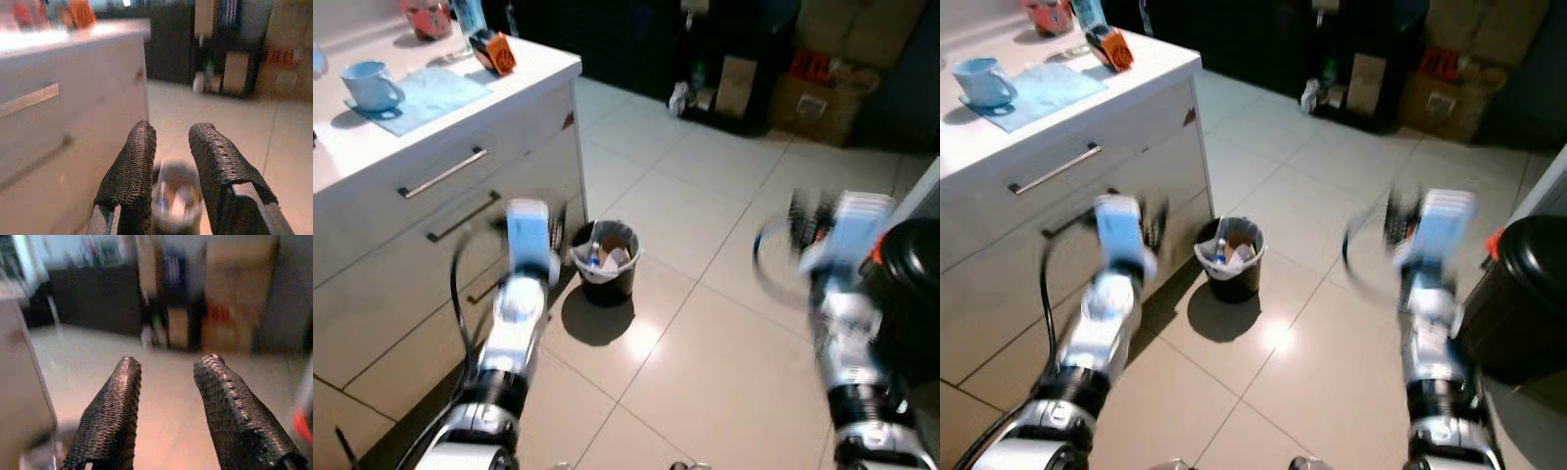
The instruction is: Kitchen organization
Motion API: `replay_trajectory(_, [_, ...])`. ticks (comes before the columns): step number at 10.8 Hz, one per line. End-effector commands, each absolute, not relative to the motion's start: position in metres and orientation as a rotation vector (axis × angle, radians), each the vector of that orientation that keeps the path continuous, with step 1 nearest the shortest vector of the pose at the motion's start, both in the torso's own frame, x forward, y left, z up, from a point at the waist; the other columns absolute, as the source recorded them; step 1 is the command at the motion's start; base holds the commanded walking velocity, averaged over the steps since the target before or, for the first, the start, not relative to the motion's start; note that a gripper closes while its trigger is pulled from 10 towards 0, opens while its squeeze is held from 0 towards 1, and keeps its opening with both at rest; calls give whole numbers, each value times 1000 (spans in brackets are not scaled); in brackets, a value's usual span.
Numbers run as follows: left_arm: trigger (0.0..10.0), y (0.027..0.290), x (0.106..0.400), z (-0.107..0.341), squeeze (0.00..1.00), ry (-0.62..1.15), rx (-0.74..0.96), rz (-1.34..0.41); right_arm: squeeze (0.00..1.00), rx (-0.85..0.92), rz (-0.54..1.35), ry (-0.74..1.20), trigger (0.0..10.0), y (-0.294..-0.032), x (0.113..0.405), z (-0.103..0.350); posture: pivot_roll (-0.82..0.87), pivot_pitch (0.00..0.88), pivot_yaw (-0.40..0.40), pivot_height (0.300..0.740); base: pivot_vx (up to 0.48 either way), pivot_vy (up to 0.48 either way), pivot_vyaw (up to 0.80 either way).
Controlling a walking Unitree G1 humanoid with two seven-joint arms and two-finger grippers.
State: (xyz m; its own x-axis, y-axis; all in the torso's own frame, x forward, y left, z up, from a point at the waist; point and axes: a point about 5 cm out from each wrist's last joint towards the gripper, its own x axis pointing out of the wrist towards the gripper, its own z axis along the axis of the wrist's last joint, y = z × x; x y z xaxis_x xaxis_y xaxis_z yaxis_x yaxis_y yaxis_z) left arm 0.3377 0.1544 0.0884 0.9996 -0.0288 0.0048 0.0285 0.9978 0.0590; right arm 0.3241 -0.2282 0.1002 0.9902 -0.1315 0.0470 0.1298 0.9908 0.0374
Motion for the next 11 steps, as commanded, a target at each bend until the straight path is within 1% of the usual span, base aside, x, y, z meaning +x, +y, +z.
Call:
replay_trajectory(1, [10000,158,332,74,0,54,83,-37,0,54,-158,26,10000,-231,318,83,-41,28,23,740,0,0,0])
replay_trajectory(2, [10000,167,310,32,0,235,118,-28,0,59,-183,278,10000,-232,294,29,-44,40,21,740,0,0,0])
replay_trajectory(3, [10000,174,290,6,0,355,131,-15,0,77,-190,408,10000,-232,274,1,-47,50,18,740,0,0,0])
replay_trajectory(5, [10000,183,252,-33,0,550,136,3,0,75,-160,608,10000,-225,230,-41,-41,75,16,740,0,0,0])
replay_trajectory(7, [10000,188,213,-63,0,736,128,16,0,72,-149,795,10000,-218,187,-72,-44,94,17,740,0,0,0])
replay_trajectory(8, [10000,192,199,-71,0,794,138,23,0,61,-128,847,10000,-214,174,-80,-38,107,16,740,0,0,0])
replay_trajectory(9, [10000,198,182,-80,0,861,117,55,0,81,-144,866,10000,-213,168,-83,-42,112,19,740,0,0,0])
replay_trajectory(11, [10000,199,177,-82,0,881,123,51,0,68,-123,882,10000,-211,169,-84,-50,127,19,740,0,0,0])
